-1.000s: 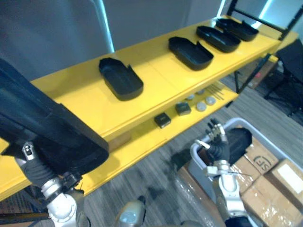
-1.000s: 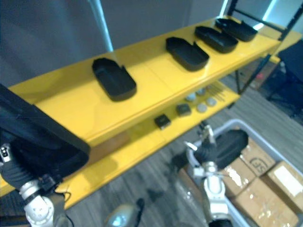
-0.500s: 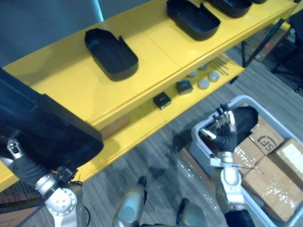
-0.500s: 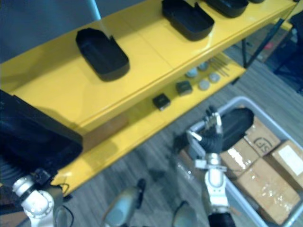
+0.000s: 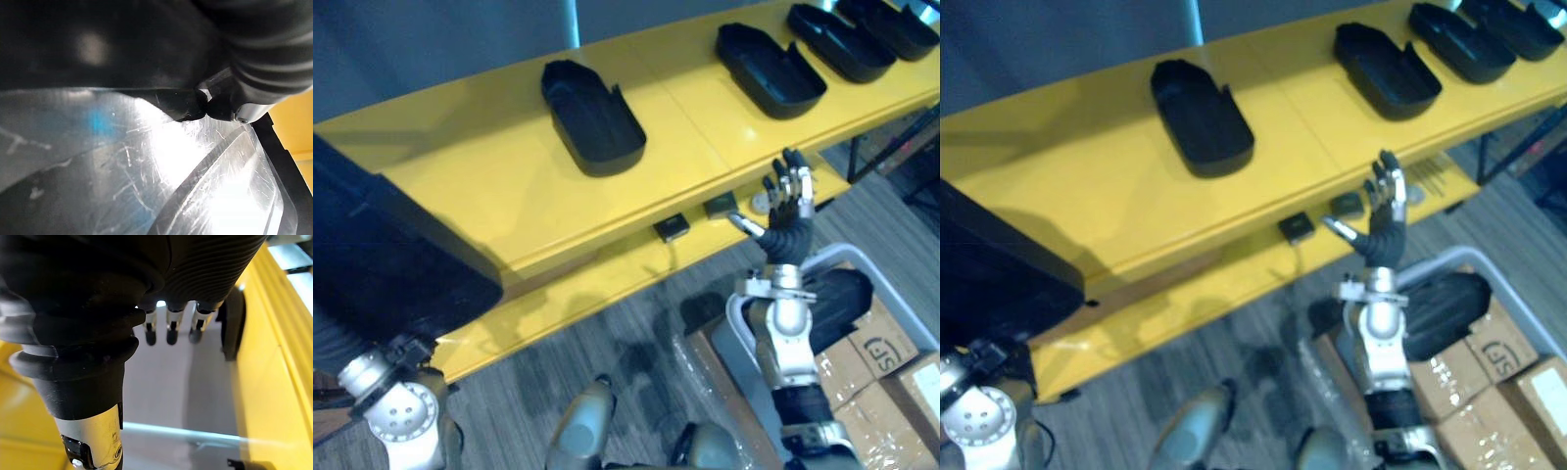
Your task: Walk over and take plastic housings, then place them on the shelf
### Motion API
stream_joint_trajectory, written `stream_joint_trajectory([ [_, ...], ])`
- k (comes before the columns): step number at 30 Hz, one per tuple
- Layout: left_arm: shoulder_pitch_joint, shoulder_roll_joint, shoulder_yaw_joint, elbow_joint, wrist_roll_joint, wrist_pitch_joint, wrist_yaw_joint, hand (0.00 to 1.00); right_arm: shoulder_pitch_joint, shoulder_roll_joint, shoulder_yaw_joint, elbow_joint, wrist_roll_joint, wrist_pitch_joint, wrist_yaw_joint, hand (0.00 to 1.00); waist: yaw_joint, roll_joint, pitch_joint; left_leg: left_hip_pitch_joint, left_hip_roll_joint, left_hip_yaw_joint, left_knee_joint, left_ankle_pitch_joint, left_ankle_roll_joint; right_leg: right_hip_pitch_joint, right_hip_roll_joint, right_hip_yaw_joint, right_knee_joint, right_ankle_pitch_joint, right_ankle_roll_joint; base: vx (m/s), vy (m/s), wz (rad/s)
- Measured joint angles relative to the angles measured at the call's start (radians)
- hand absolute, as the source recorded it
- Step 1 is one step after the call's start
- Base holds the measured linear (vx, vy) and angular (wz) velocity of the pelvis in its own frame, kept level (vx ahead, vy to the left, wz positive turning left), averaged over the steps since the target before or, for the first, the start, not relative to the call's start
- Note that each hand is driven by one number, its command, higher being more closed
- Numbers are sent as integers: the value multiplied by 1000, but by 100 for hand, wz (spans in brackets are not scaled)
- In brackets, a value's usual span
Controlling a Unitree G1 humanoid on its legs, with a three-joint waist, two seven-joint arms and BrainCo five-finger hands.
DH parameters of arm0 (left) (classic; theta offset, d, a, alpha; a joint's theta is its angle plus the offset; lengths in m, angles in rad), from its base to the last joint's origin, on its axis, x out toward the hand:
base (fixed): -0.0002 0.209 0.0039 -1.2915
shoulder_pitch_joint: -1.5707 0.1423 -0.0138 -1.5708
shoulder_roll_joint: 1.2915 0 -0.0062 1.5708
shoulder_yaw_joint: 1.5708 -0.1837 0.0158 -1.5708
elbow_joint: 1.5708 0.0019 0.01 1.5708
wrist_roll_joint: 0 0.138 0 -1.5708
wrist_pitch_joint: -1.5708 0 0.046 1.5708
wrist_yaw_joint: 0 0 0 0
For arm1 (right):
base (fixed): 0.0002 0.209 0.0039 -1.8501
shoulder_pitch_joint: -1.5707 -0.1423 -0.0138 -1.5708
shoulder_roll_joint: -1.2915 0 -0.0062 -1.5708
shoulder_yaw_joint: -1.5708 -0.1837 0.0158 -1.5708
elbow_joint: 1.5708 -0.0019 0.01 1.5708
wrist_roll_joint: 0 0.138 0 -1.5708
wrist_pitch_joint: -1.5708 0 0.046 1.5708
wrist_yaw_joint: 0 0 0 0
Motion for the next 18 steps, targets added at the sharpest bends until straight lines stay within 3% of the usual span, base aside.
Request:
stream_joint_trajectory([
  [3,-41,-2,-49,-2,3,35,-3,100,70,-21,-38,-100,29,0,57,0,-23,-1,-2,17,24,-84,4,-21,-41,-44,74,78,-194,33,32,143,-213,76],
  [4,-39,-3,-72,-7,3,58,-16,100,104,-29,-37,-152,60,-1,83,0,-27,-13,-13,14,16,-105,25,-47,-64,-27,82,103,-284,82,30,217,-353,74],
  [5,-35,-4,-83,-15,4,72,-33,100,122,-29,-34,-188,83,-1,107,0,-25,-39,-28,15,-4,-118,40,-69,-79,-18,74,132,-305,133,79,239,-391,101],
  [6,-24,-42,-118,-16,3,84,-64,100,126,-39,-33,-214,116,-1,144,0,-33,-9,-40,16,27,-117,59,-88,-94,5,88,89,-292,145,81,203,-322,74],
  [7,-22,-48,-125,-16,3,86,-70,100,127,-40,-32,-216,124,-1,148,0,-32,-2,-46,15,37,-109,57,-88,-94,8,92,77,-293,145,80,188,-286,79],
  [9,-23,-62,-152,-18,5,103,-113,100,124,-39,-12,-216,196,13,189,0,-29,23,-64,28,87,-63,10,-67,-127,37,101,19,-287,138,59,178,-220,59],
  [11,-35,-59,-190,-16,7,105,-117,100,106,-38,22,-216,221,34,224,0,-24,25,-66,51,102,-35,-63,-20,-138,59,90,-12,-298,131,48,141,-184,61],
  [14,-125,-57,-274,50,39,106,-91,100,48,-36,70,-191,213,35,241,0,-24,25,-66,43,97,22,-135,53,-126,78,56,-81,-312,123,37,50,-119,70],
  [18,-185,-53,-301,128,84,132,-70,100,-43,-14,78,-147,218,32,262,0,-24,26,-66,36,69,17,-206,145,-111,109,12,-175,-322,112,34,-17,-50,90],
])
